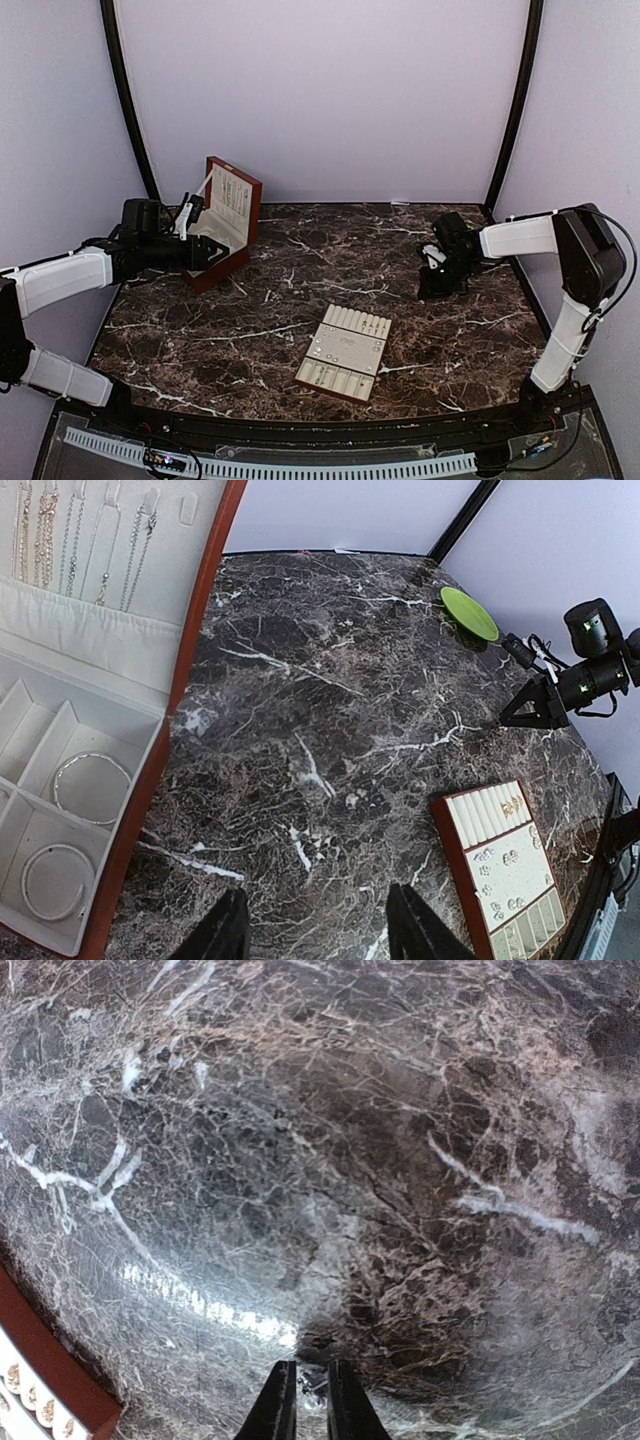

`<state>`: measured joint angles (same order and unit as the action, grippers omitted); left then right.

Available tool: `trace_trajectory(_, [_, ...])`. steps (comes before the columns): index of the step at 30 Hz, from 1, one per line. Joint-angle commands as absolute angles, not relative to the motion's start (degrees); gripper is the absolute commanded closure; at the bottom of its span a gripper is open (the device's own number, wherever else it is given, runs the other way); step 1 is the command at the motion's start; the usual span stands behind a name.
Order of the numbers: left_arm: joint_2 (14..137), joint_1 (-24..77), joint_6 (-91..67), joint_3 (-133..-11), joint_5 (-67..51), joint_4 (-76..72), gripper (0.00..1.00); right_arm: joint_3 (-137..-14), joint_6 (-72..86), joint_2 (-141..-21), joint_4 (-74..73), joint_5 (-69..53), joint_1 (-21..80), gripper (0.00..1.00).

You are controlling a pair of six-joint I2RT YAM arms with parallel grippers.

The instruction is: Organize the mixed jewelry

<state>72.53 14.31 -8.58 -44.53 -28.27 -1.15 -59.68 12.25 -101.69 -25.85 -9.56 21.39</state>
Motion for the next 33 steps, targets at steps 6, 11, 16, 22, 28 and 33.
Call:
trace_trajectory(6, [72.68, 13.89, -8.36, -45.70, -29.52, -0.93, 0.51, -59.89, 12.67, -100.56, -25.75, -8.75, 22.58, 0.86])
trace_trajectory(11, [72.79, 13.89, -8.45, -45.70, -29.74, -0.90, 0.51, -60.83, 12.06, -101.30, -26.46, -7.64, 22.89, 0.87])
trace_trajectory(16, [72.78, 13.89, -8.44, -45.70, -29.79, -1.04, 0.51, -61.48, 11.61, -101.83, -27.10, -6.55, 23.30, 0.90])
trace_trajectory(22, [72.91, 13.89, -8.53, -45.70, -29.89, -0.98, 0.51, -61.27, 11.69, -101.56, -27.17, -6.08, 23.55, 0.97])
trace_trajectory(28, [72.91, 13.89, -8.57, -45.79, -29.94, -0.97, 0.51, -61.11, 12.13, -101.76, -26.83, -6.56, 23.55, 0.99])
trace_trajectory(33, [72.88, 13.89, -8.53, -45.79, -29.93, -1.02, 0.51, -61.09, 12.22, -101.99, -26.88, -6.21, 23.60, 0.95])
